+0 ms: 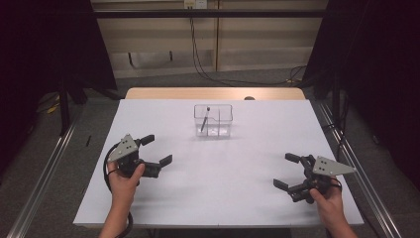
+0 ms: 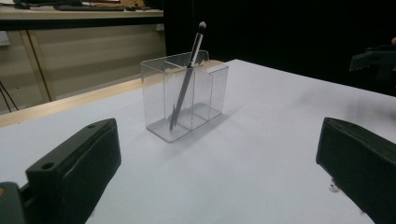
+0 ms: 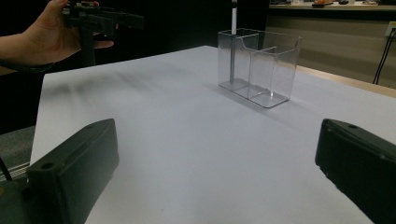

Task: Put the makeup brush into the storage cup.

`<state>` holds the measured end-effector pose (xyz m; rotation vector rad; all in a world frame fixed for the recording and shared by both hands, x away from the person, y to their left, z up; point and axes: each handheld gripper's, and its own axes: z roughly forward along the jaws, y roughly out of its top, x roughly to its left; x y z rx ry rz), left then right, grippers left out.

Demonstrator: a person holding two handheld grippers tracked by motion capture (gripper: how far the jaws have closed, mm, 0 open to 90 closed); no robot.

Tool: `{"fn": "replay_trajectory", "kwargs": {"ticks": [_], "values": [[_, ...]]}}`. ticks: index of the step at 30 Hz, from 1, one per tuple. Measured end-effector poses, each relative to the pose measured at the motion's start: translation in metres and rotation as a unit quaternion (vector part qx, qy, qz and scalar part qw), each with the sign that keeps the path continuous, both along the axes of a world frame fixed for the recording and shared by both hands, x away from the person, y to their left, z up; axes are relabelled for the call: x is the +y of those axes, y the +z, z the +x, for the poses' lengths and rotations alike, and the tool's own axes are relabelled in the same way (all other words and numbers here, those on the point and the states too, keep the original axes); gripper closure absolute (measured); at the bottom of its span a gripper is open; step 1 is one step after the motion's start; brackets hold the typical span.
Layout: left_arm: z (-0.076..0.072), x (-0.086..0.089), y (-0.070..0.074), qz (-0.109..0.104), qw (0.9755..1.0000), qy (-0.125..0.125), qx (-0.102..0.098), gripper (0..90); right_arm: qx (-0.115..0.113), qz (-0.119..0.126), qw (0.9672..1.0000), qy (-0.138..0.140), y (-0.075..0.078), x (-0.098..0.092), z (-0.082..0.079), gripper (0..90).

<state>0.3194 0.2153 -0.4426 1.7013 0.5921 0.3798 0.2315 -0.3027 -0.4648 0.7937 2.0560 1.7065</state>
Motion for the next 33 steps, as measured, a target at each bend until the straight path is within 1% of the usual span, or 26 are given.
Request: {"fn": "replay_trajectory", "kwargs": {"ticks": [2,7,12,16,21,23,24,28,33], "values": [[-0.001,0.001,0.0,-0.001,1.0,0.0,0.001,0.0,0.0,0.0,1.0,0.0,0.0,0.0,0.0,0.0],[-0.005,0.003,0.0,0.006,1.0,0.003,0.0,0.0,0.0,-0.002,1.0,0.002,-0.001,0.001,0.0,0.0],[-0.008,0.006,0.001,0.002,1.0,0.005,0.0,0.0,-0.001,-0.002,1.0,0.002,0.0,0.001,0.0,0.0],[-0.011,0.01,0.001,0.006,1.0,0.007,-0.001,0.0,-0.001,-0.001,1.0,0.0,0.0,0.0,0.0,0.0],[-0.013,0.014,0.001,0.005,0.9999,0.01,0.0,0.0,-0.001,-0.002,1.0,0.0,0.0,0.001,0.0,0.0],[-0.014,0.016,0.002,0.005,0.9999,0.012,-0.002,0.0,-0.001,-0.002,1.0,0.0,0.0,0.001,0.0,0.0],[-0.015,0.017,0.002,0.002,0.9999,0.012,-0.001,0.0,-0.001,-0.002,1.0,0.001,0.0,0.001,0.0,0.0],[-0.017,0.02,0.002,0.006,0.9999,0.014,-0.002,0.0,-0.002,-0.002,1.0,0.0,0.0,0.001,0.0,0.0],[-0.019,0.024,0.002,0.006,0.9999,0.016,-0.001,0.0,-0.002,-0.002,1.0,-0.001,0.0,0.001,0.001,0.0]]}}
